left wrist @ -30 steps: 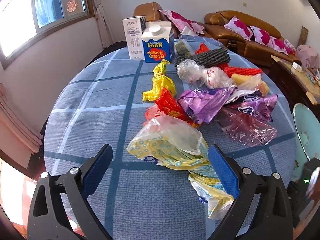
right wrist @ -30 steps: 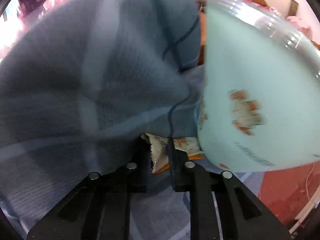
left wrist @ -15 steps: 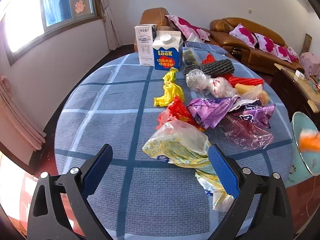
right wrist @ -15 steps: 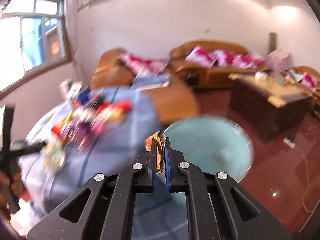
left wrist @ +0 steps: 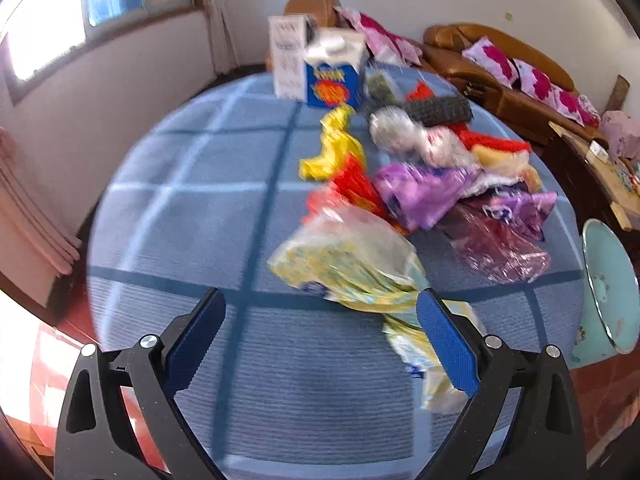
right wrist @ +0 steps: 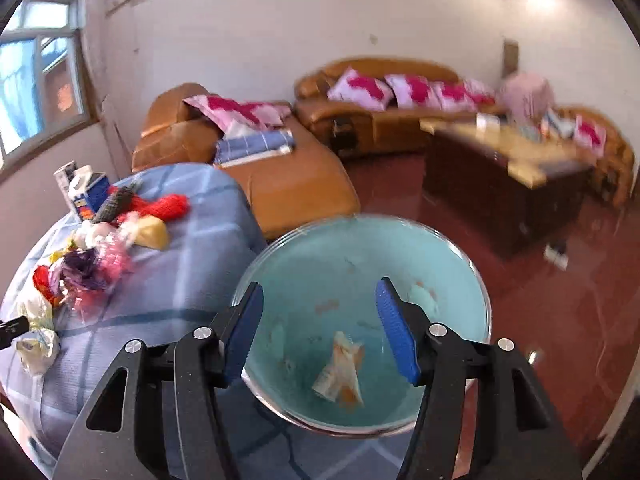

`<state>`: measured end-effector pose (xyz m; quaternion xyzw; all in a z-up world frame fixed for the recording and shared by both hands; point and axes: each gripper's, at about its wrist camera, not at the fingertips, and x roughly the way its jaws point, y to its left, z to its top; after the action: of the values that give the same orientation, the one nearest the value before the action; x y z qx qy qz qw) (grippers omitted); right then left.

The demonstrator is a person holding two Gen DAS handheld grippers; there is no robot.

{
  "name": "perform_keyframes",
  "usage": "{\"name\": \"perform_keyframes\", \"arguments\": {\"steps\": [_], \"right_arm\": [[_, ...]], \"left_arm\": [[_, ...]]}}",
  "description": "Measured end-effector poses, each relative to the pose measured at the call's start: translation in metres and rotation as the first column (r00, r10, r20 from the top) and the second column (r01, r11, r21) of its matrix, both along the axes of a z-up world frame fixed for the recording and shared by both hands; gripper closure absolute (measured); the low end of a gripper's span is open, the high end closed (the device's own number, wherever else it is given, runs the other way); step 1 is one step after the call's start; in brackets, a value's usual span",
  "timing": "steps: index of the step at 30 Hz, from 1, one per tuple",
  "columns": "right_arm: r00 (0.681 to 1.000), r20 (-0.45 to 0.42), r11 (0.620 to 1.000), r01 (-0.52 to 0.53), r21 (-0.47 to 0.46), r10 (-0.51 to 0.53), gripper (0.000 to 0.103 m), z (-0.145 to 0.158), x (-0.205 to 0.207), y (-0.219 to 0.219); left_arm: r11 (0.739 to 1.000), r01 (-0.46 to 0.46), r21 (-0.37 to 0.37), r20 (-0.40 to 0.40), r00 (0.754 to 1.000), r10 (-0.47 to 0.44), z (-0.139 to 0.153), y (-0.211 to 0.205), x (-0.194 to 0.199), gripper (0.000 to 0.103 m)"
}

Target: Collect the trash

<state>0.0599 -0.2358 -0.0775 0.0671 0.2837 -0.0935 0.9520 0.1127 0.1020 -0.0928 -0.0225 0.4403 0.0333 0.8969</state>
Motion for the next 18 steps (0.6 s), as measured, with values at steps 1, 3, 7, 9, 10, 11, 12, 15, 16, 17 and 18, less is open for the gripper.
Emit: {"name": "perform_keyframes", "arguments": {"steps": [1, 3, 7, 9, 10, 11, 12, 15, 16, 17, 18], "right_arm": [[1.000, 0.013, 1.000, -0.022, -0.004, 0.022, 0.044, 0.005, 0.001, 0.008], [0.996, 0.019, 0.996, -0.085, 0.003, 0.085, 0.044, 0.011, 0.005, 0.025], [0.983, 0.003, 0.983, -0.185, 0.003, 0.185, 0.044, 0.011, 0.020, 0.055], [0.972, -0.010, 0.972, -0.234, 0.011, 0.235, 0.044, 0.011, 0.028, 0.071], [0.968, -0.012, 0.968, -0.251, 0.007, 0.251, 0.044, 0.010, 0.030, 0.077], [0.965, -0.013, 0.965, -0.264, 0.006, 0.264, 0.044, 0.009, 0.033, 0.083], [0.958, -0.016, 0.958, -0.286, 0.014, 0.286, 0.044, 0.009, 0.036, 0.091], [0.944, -0.023, 0.944, -0.328, 0.022, 0.328, 0.044, 0.010, 0.042, 0.108], [0.940, -0.023, 0.940, -0.341, 0.021, 0.341, 0.044, 0.011, 0.043, 0.113], [0.937, -0.023, 0.937, -0.348, 0.021, 0.349, 0.044, 0.012, 0.045, 0.117], [0.933, -0.021, 0.933, -0.360, 0.022, 0.360, 0.044, 0.015, 0.046, 0.122]], "left_arm": [[1.000, 0.006, -0.006, -0.002, 1.000, -0.006, -0.002, -0.003, 0.002, 0.009], [1.000, 0.004, -0.013, 0.003, 1.000, -0.004, -0.004, -0.008, 0.006, 0.009], [1.000, 0.002, -0.021, -0.023, 1.000, -0.003, -0.010, -0.015, 0.018, 0.016], [0.999, 0.009, -0.051, -0.050, 0.999, -0.012, -0.015, -0.015, 0.023, 0.032], [0.997, 0.018, -0.081, -0.065, 0.998, -0.024, -0.018, -0.015, 0.026, 0.037], [0.997, 0.021, -0.071, -0.055, 0.998, -0.025, -0.017, -0.016, 0.026, 0.042], [0.997, 0.035, -0.065, -0.051, 0.998, -0.038, -0.017, -0.016, 0.026, 0.050], [0.996, 0.060, -0.069, -0.040, 0.997, -0.063, -0.015, -0.013, 0.025, 0.059], [0.996, 0.065, -0.054, -0.031, 0.997, -0.067, -0.013, -0.011, 0.024, 0.060], [0.997, 0.068, -0.038, -0.019, 0.997, -0.068, -0.010, -0.009, 0.023, 0.061], [0.997, 0.068, -0.026, -0.005, 0.998, -0.068, -0.005, -0.003, 0.021, 0.061]]}}
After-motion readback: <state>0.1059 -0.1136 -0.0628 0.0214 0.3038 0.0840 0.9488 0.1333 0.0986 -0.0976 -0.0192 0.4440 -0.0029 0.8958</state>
